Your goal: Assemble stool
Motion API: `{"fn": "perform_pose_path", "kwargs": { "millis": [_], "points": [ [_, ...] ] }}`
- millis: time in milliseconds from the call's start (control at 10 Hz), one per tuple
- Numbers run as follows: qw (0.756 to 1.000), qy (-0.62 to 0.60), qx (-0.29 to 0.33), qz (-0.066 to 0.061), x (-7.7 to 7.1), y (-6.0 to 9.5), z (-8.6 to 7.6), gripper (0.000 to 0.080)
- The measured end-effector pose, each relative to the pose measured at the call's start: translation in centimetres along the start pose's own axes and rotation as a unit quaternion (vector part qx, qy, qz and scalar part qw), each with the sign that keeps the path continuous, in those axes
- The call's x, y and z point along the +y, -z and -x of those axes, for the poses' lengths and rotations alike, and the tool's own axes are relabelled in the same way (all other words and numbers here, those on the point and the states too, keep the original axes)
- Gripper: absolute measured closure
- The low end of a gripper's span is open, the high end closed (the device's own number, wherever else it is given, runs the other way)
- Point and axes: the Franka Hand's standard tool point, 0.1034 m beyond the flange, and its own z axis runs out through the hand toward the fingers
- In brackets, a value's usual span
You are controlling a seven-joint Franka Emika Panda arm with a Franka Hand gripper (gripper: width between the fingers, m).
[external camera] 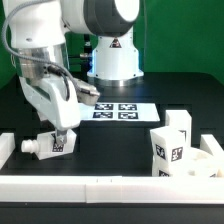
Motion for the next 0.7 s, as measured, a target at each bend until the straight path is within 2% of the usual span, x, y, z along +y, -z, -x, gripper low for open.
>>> {"fn": "perform_pose_path", "kwargs": {
  "millis": [200,300,400,500,600,700],
  "points": [
    [1.0,0.002,0.017,0.003,-0.6,-0.9,0.2,0.0182],
    [1.0,0.001,0.018,0.003,-0.5,-0.8,0.0,0.0348],
    [1.0,0.001,0.018,0.003,-0.4,-0.8,0.0,0.0348],
    [0.999,0.028,0.022,0.005,-0.7,-0.6,0.1,0.0477],
    [0.995,0.093,0.034,0.008,-1.6,0.6,0.6,0.0474],
    [0.996,0.085,0.029,0.0,-1.3,1.2,1.8,0.0474]
  ]
}}
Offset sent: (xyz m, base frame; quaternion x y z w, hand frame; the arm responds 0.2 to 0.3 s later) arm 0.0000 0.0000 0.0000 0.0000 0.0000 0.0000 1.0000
